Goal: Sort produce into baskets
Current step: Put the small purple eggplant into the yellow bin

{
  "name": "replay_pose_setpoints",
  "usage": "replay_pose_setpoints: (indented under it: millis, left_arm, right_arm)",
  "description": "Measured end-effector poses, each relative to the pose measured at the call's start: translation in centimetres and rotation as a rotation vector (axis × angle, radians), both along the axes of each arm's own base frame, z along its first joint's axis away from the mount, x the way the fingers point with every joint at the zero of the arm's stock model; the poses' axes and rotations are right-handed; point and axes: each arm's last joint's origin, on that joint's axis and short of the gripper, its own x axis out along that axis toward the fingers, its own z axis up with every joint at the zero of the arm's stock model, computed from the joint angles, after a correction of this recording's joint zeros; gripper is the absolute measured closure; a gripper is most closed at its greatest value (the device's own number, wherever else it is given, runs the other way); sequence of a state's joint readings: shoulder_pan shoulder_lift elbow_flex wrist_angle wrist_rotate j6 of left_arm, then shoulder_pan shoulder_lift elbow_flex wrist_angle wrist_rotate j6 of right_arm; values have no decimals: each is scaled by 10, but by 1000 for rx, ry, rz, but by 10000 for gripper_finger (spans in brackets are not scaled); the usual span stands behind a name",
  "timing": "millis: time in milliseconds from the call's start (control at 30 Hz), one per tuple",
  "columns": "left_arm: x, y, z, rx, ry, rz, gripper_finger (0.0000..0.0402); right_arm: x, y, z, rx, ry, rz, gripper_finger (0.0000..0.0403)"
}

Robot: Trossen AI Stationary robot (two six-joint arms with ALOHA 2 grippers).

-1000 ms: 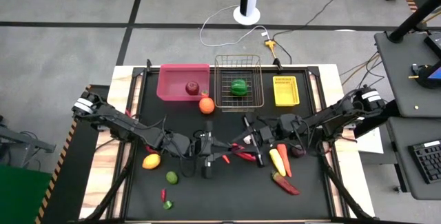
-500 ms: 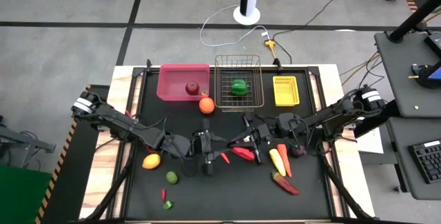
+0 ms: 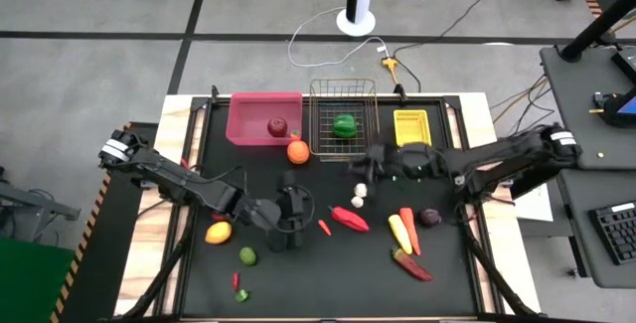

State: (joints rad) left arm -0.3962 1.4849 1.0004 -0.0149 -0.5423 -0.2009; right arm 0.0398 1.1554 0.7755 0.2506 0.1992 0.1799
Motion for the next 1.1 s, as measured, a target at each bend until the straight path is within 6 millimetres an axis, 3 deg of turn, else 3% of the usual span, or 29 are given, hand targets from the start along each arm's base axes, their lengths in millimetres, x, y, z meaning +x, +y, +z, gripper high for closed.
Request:
replay_pose_setpoints:
  millis: [267, 467, 800, 1100]
  left_arm:
    - [-1, 0, -2, -39, 10, 22, 206]
    - [-1, 1, -2, -42, 14, 25, 206]
    - [-2, 1, -2, -51, 15, 31, 206]
    - [-3, 3, -3, -6, 22, 95, 206]
  right_arm:
    - [-29, -52, 32, -78, 454, -550, 350]
    - [-58, -94, 32, -1, 697, -859, 349]
    - [-88, -140, -22, 374, 821, -827, 349]
    - [-99, -146, -39, 417, 858, -883, 349]
